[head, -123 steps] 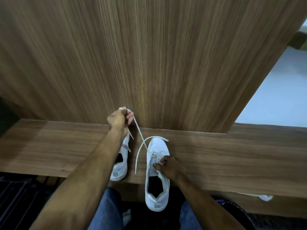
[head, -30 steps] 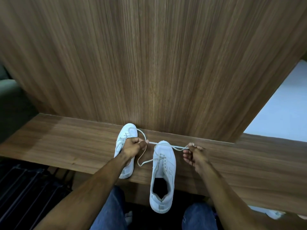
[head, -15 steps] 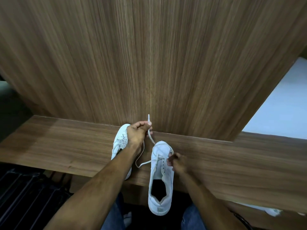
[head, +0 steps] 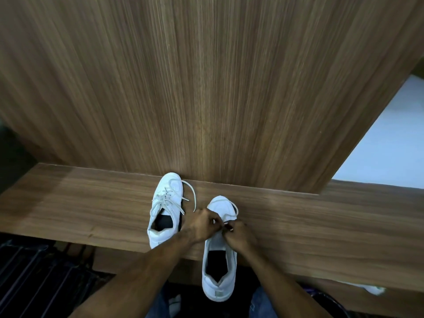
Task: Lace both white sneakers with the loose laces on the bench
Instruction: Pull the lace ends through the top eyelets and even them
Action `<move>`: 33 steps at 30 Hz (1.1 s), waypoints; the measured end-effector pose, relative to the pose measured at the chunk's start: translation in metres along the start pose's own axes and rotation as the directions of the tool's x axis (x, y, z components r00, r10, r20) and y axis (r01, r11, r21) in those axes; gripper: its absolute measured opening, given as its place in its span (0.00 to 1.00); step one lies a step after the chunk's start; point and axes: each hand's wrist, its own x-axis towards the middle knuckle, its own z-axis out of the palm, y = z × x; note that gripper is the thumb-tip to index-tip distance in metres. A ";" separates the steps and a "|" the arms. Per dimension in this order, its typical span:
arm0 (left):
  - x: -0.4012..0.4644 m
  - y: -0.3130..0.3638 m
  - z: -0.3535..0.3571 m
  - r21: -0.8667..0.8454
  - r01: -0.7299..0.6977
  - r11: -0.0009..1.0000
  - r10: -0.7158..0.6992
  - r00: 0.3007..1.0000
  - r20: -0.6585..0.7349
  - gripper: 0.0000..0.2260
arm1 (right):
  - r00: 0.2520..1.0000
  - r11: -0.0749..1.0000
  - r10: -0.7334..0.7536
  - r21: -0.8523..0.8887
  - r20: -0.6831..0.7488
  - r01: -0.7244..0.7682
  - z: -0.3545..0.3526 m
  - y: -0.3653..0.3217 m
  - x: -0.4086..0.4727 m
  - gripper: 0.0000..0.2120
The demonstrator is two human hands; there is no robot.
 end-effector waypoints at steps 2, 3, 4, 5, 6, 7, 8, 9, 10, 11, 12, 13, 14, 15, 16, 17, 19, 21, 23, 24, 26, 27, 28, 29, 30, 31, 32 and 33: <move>0.001 -0.003 0.005 0.135 -0.007 0.991 0.006 1.000 0.008 0.15 | 0.999 0.987 0.026 0.160 0.033 -0.031 0.001 0.010 0.005 0.10; 0.001 -0.002 0.006 0.185 -0.005 0.983 0.004 1.000 0.005 0.17 | 0.999 0.971 0.039 0.233 0.032 -0.046 0.004 0.017 0.008 0.11; 0.003 -0.002 0.007 0.213 0.012 0.977 -0.011 1.000 -0.007 0.16 | 0.998 0.955 0.055 0.292 0.026 -0.060 0.007 0.024 0.011 0.12; 0.004 -0.001 0.008 0.232 0.029 0.972 -0.025 0.999 -0.020 0.15 | 0.997 0.938 0.070 0.339 0.019 -0.072 0.012 0.031 0.016 0.15; 0.006 0.000 0.009 0.243 0.045 0.969 -0.038 0.999 -0.031 0.13 | 0.997 0.927 0.072 0.366 0.024 -0.076 0.015 0.036 0.021 0.16; 0.007 0.001 0.011 0.254 0.055 0.966 -0.047 0.998 -0.037 0.13 | 0.997 0.919 0.066 0.387 0.030 -0.073 0.017 0.038 0.023 0.15; 0.008 0.003 0.012 0.258 0.068 0.964 -0.061 0.997 -0.039 0.12 | 0.997 0.915 0.063 0.397 0.042 -0.074 0.016 0.038 0.022 0.13; 0.009 0.005 0.014 0.257 0.081 0.963 -0.074 0.997 -0.037 0.12 | 0.997 0.903 0.062 0.422 0.053 -0.078 0.014 0.036 0.020 0.12; 0.009 0.006 0.015 0.250 0.095 0.964 -0.088 0.995 -0.038 0.11 | 0.996 0.888 0.060 0.453 0.064 -0.082 0.011 0.033 0.017 0.12; 0.010 0.006 0.016 0.240 0.109 0.965 -0.102 0.994 -0.042 0.11 | 0.996 0.878 0.053 0.473 0.071 -0.081 0.009 0.033 0.017 0.13; 0.010 0.007 0.017 0.232 0.128 0.964 -0.120 0.992 -0.049 0.11 | 0.996 0.874 0.050 0.478 0.080 -0.083 0.007 0.031 0.015 0.13; 0.011 0.008 0.018 0.227 0.146 0.963 -0.136 0.989 -0.058 0.12 | 0.995 0.873 0.048 0.480 0.085 -0.083 0.005 0.031 0.013 0.14; 0.012 0.007 0.018 0.226 0.165 0.960 -0.153 0.986 -0.070 0.12 | 0.995 0.873 0.044 0.482 0.088 -0.081 0.004 0.029 0.012 0.15; 0.013 0.008 0.021 0.227 0.183 0.957 -0.169 0.982 -0.078 0.13 | 0.995 0.866 0.040 0.493 0.088 -0.078 0.004 0.030 0.012 0.16; 0.014 0.009 0.023 0.222 0.202 0.954 -0.188 0.978 -0.086 0.13 | 0.995 0.865 0.036 0.495 0.090 -0.076 0.003 0.031 0.012 0.15; 0.014 0.009 0.026 0.213 0.217 0.953 -0.202 0.975 -0.087 0.13 | 0.995 0.866 0.033 0.495 0.090 -0.073 0.004 0.032 0.013 0.15; 0.014 0.010 0.028 0.211 0.214 0.954 -0.202 0.976 -0.081 0.14 | 0.996 0.865 0.033 0.496 0.086 -0.072 0.004 0.035 0.012 0.13; 0.015 0.010 0.027 0.270 0.171 0.947 -0.155 0.985 -0.080 0.14 | 0.996 0.867 0.039 0.492 0.085 -0.076 0.003 0.032 0.009 0.14; 0.016 0.012 0.023 0.351 0.088 0.932 -0.068 0.995 -0.068 0.13 | 0.997 0.895 0.017 0.443 0.077 -0.050 0.000 0.028 0.008 0.12; 0.016 0.013 0.020 0.376 0.058 0.925 -0.038 0.997 -0.061 0.13 | 0.997 0.916 -0.001 0.400 0.074 -0.029 0.000 0.027 0.008 0.11; 0.016 0.016 0.017 0.395 0.041 0.918 -0.024 0.999 -0.049 0.13 | 0.998 0.949 -0.030 0.316 0.053 0.012 0.000 0.025 0.010 0.11; 0.016 0.017 0.017 0.391 0.044 0.919 -0.031 0.999 -0.040 0.13 | 0.998 0.958 -0.035 0.285 0.042 0.021 0.001 0.025 0.010 0.11; 0.016 0.017 0.016 0.379 0.049 0.924 -0.041 0.999 -0.029 0.13 | 0.999 0.963 -0.039 0.268 0.032 0.029 0.002 0.026 0.011 0.11; 0.015 0.016 0.016 0.360 0.051 0.932 -0.048 0.999 -0.019 0.13 | 0.999 0.965 -0.037 0.259 0.025 0.029 0.002 0.025 0.011 0.11; 0.014 0.015 0.017 0.340 0.052 0.939 -0.049 0.999 -0.016 0.13 | 0.999 0.965 -0.036 0.260 0.020 0.029 0.003 0.025 0.011 0.11; 0.013 0.014 0.017 0.324 0.054 0.944 -0.052 0.999 -0.017 0.12 | 0.999 0.963 -0.038 0.269 0.020 0.031 0.003 0.025 0.011 0.11; 0.011 0.012 0.017 0.314 0.060 0.947 -0.055 0.998 -0.024 0.12 | 0.999 0.959 -0.049 0.281 0.021 0.041 0.004 0.026 0.012 0.11; 0.010 0.012 0.017 0.307 0.069 0.949 -0.061 0.998 -0.035 0.12 | 0.998 0.956 -0.057 0.288 0.022 0.048 0.004 0.025 0.011 0.10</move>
